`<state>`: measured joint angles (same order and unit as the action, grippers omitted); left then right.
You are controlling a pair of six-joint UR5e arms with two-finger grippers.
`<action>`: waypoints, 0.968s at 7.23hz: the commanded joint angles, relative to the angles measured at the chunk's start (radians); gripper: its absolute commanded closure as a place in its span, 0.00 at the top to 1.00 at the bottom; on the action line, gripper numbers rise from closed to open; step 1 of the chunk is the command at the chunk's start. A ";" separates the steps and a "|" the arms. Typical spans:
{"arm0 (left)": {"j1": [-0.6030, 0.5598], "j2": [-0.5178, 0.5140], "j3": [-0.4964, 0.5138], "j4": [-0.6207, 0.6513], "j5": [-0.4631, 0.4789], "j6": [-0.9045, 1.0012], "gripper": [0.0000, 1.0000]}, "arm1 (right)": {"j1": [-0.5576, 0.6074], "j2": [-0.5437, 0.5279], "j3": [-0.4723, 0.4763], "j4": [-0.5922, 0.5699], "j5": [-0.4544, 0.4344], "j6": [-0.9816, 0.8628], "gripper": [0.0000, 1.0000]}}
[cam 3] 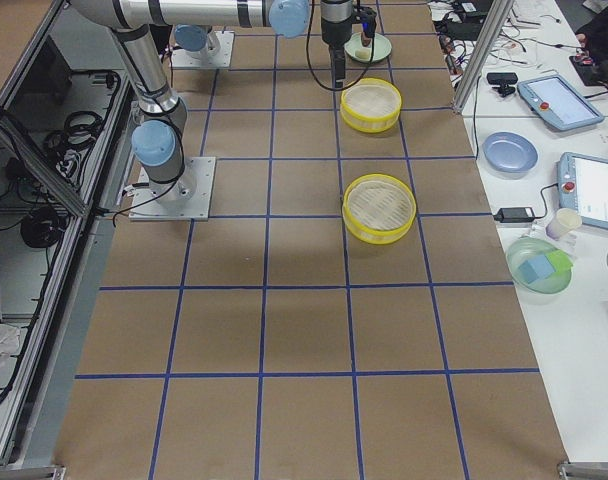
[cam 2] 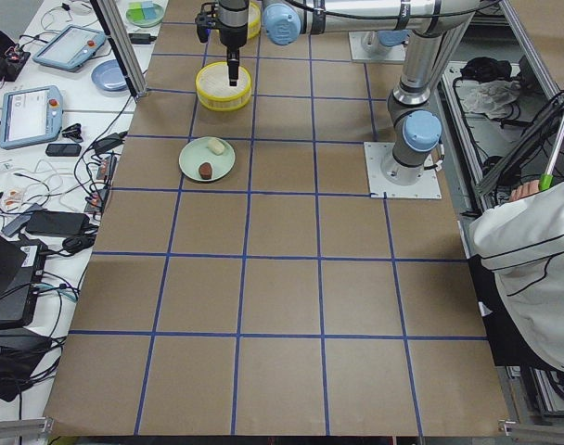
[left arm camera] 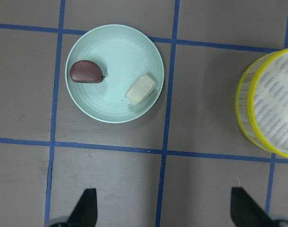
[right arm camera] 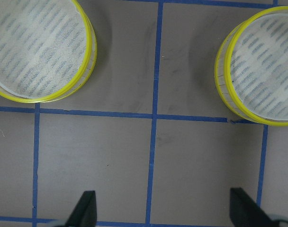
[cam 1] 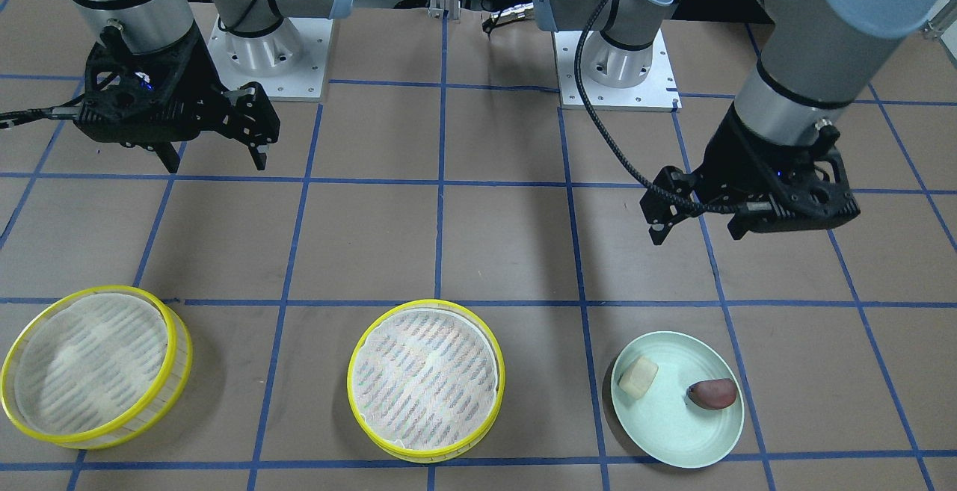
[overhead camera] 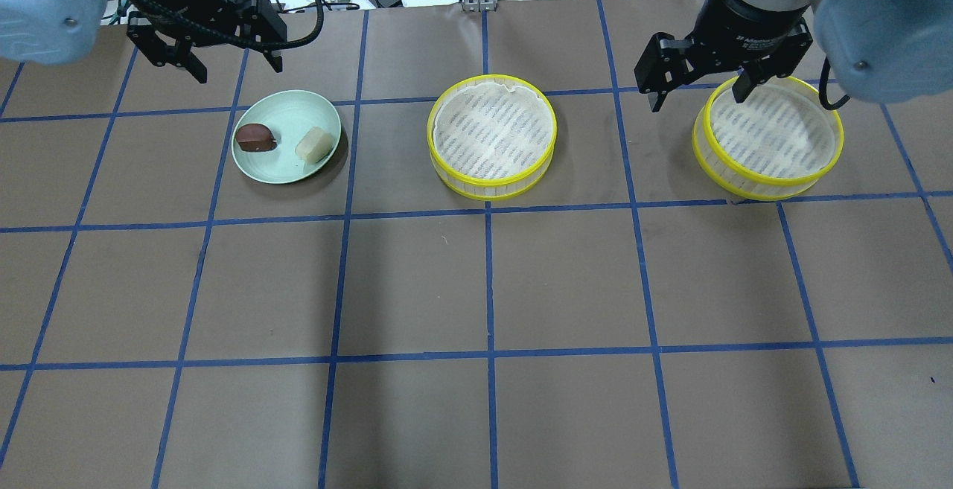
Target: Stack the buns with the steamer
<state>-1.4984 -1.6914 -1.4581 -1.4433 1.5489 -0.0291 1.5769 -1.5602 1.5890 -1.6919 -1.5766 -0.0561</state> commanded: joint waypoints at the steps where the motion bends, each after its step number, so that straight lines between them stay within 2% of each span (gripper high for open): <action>1: 0.010 0.009 0.001 -0.005 -0.027 0.000 1.00 | 0.000 0.000 0.000 0.000 0.001 0.001 1.00; 3: 0.023 -0.023 0.001 0.018 -0.026 0.018 1.00 | 0.000 0.006 0.000 -0.005 0.001 0.001 1.00; 5: 0.026 -0.097 -0.014 0.133 -0.023 0.061 1.00 | 0.000 0.008 0.000 -0.005 0.000 0.001 1.00; 7: 0.035 -0.193 -0.028 0.240 -0.023 0.199 1.00 | 0.000 0.008 0.000 -0.005 0.000 -0.001 1.00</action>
<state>-1.4707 -1.8257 -1.4766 -1.2719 1.5260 0.0890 1.5769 -1.5526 1.5892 -1.6963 -1.5769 -0.0563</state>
